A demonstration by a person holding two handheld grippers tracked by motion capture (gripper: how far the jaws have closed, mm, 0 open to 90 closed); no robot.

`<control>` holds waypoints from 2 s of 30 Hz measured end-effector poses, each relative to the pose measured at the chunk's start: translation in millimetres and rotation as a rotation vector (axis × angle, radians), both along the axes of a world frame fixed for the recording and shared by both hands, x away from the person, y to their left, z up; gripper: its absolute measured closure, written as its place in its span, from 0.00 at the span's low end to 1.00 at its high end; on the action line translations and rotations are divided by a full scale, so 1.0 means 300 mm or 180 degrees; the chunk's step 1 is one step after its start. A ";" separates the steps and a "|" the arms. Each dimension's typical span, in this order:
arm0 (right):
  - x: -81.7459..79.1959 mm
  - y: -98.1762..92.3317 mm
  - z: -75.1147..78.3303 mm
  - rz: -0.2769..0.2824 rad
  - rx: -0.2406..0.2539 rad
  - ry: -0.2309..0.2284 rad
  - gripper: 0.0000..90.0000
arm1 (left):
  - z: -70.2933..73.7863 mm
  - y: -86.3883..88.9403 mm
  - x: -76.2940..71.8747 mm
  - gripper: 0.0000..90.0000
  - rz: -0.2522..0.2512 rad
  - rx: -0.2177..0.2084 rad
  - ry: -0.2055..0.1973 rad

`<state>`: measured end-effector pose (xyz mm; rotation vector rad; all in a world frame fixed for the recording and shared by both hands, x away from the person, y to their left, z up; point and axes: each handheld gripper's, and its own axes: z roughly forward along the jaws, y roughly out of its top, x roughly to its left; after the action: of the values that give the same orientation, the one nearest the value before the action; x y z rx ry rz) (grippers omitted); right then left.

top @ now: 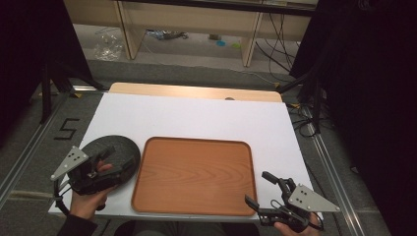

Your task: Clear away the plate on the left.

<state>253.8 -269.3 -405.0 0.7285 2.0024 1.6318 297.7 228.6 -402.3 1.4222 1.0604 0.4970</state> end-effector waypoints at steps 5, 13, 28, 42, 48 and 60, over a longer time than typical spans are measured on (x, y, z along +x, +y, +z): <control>0.000 0.000 0.000 0.0003 -0.0001 -0.0004 0.17 | 0.000 0.020 0.006 0.16 0.0053 0.0009 0.0024; -0.001 0.001 0.000 0.0031 0.0000 0.0022 0.17 | -0.008 0.082 0.025 0.16 0.0182 -0.0062 0.0072; -0.001 0.001 0.001 0.0037 0.0001 0.0025 0.17 | -0.025 0.175 0.049 0.16 0.0435 -0.0104 0.0236; 0.000 0.004 -0.001 0.0064 0.0029 0.0023 0.17 | -0.046 0.232 0.072 0.16 0.0442 -0.0060 0.0418; 0.000 0.004 -0.001 0.0072 0.0030 0.0016 0.17 | -0.051 0.250 0.076 0.17 0.0477 -0.0048 0.0485; -0.001 0.003 0.000 0.0056 0.0008 0.0020 0.17 | -0.076 0.322 0.087 0.17 0.0659 0.0038 0.0579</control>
<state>253.5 -268.5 -404.9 0.7196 2.0168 1.6443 323.9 325.1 -425.2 1.3945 1.3622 0.5300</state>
